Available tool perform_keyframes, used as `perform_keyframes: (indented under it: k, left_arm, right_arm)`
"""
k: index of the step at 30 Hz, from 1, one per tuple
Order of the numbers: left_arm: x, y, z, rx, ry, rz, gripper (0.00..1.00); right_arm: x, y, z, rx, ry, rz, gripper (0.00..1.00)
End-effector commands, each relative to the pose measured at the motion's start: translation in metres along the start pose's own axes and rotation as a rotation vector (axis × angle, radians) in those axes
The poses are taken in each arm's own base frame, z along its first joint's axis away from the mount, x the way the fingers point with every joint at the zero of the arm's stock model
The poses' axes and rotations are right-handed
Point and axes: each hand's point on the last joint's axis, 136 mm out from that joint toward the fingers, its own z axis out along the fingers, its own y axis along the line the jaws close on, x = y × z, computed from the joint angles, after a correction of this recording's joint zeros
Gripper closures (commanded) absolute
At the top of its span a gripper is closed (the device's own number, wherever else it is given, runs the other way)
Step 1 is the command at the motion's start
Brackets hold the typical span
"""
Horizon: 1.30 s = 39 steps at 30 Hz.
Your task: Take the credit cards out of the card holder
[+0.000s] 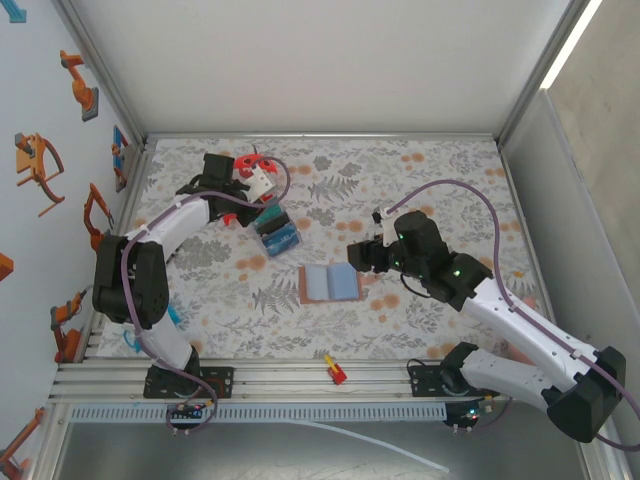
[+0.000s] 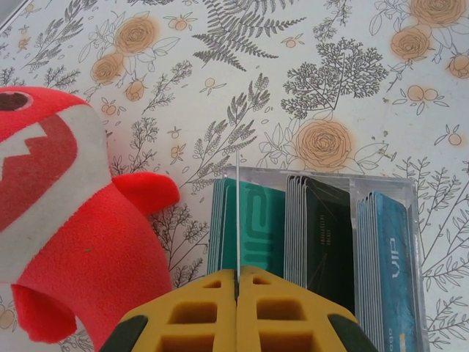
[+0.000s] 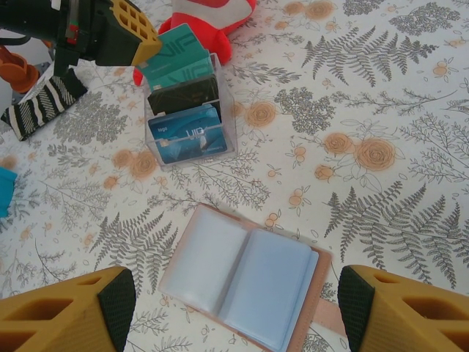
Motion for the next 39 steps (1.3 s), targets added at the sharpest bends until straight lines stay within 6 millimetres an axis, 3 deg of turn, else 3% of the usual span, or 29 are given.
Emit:
perform_keyframes:
  k: [1,7,12,20,25,30,33,35,39]
  left_arm:
    - [-0.004,0.0,0.003,0.032,-0.008,0.024,1.0]
    - [0.0,-0.002,0.009,0.055,0.007,0.015,0.98]
    - [0.0,-0.002,0.007,0.059,0.013,0.009,0.86]
    - [-0.001,0.0,0.0,0.044,0.029,0.014,0.84]
    - [-0.011,-0.002,-0.012,0.038,-0.004,0.011,0.84]
    - [-0.029,-0.002,-0.038,-0.004,-0.068,0.009,0.82]
    - [-0.035,-0.003,-0.057,-0.046,-0.108,-0.007,0.67]
    - [-0.036,-0.005,-0.07,-0.079,-0.136,-0.026,0.48]
    - [-0.033,-0.01,-0.094,-0.162,-0.193,-0.086,0.21]
  right_arm:
    - [-0.017,0.004,-0.009,-0.003,-0.044,0.007,0.27]
    - [-0.018,0.005,-0.008,-0.006,-0.042,0.007,0.27]
    - [-0.017,0.005,-0.008,-0.007,-0.04,0.006,0.27]
    - [-0.017,0.006,-0.008,-0.011,-0.039,0.006,0.27]
    - [-0.015,0.005,-0.007,-0.007,-0.035,0.006,0.27]
    - [-0.016,0.003,-0.01,0.005,-0.048,0.009,0.27]
    - [-0.015,-0.002,-0.012,0.028,-0.057,0.014,0.27]
    - [-0.015,-0.007,-0.015,0.05,-0.069,0.017,0.27]
    - [-0.013,-0.025,-0.022,0.141,-0.095,0.035,0.27]
